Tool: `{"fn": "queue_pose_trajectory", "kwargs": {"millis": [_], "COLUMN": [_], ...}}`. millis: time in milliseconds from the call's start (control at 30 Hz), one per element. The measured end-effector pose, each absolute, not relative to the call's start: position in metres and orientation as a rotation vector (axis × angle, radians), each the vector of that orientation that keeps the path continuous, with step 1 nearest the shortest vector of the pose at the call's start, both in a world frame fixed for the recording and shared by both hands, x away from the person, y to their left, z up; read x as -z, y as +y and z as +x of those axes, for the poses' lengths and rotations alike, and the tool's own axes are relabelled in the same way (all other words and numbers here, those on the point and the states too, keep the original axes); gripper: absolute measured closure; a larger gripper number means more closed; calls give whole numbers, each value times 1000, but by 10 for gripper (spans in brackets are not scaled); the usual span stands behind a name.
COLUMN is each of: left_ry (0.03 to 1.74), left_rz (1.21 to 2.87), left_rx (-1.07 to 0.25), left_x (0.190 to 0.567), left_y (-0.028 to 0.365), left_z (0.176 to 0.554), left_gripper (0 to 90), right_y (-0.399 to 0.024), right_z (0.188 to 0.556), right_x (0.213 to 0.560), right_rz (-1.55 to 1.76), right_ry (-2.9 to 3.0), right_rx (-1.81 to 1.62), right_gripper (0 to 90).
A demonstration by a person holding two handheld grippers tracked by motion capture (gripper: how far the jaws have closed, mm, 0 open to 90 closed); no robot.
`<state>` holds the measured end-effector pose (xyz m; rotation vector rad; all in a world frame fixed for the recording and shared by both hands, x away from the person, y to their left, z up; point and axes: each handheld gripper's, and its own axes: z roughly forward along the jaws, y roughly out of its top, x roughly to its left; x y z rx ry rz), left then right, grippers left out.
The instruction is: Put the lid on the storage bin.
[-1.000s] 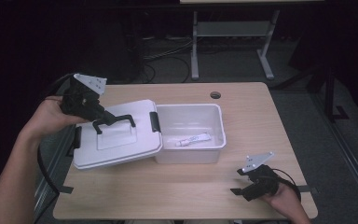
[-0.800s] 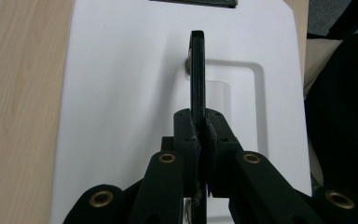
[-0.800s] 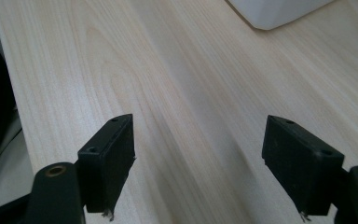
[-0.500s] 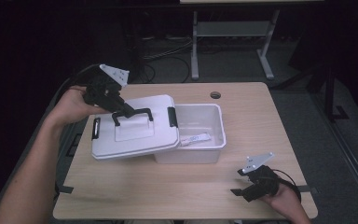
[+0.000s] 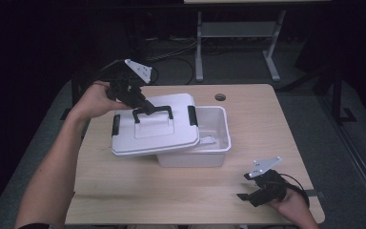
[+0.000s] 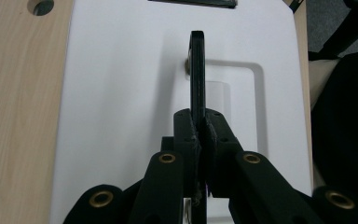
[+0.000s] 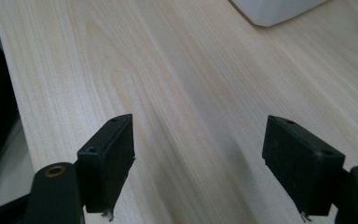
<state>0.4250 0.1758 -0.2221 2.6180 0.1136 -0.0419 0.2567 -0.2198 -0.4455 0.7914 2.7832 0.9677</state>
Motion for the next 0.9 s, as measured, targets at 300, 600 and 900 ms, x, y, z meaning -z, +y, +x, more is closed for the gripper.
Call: {"fn": "queue_pose_trajectory", "kwargs": {"millis": [300, 600, 900], "left_ry": [76, 46, 23], "left_rz": [2612, 2613, 2608], "left_rx": [69, 87, 111], "left_x": [228, 234, 239], "left_y": [152, 129, 108], "left_z": [436, 442, 451], "left_gripper": [848, 848, 848], "right_y": [-221, -222, -222], "right_z": [256, 255, 254], "right_x": [444, 444, 445], "right_rz": [790, 807, 792], "right_ry": [2779, 2776, 2778], "right_rx": [-969, -962, -956], "right_gripper": [237, 223, 223]}}
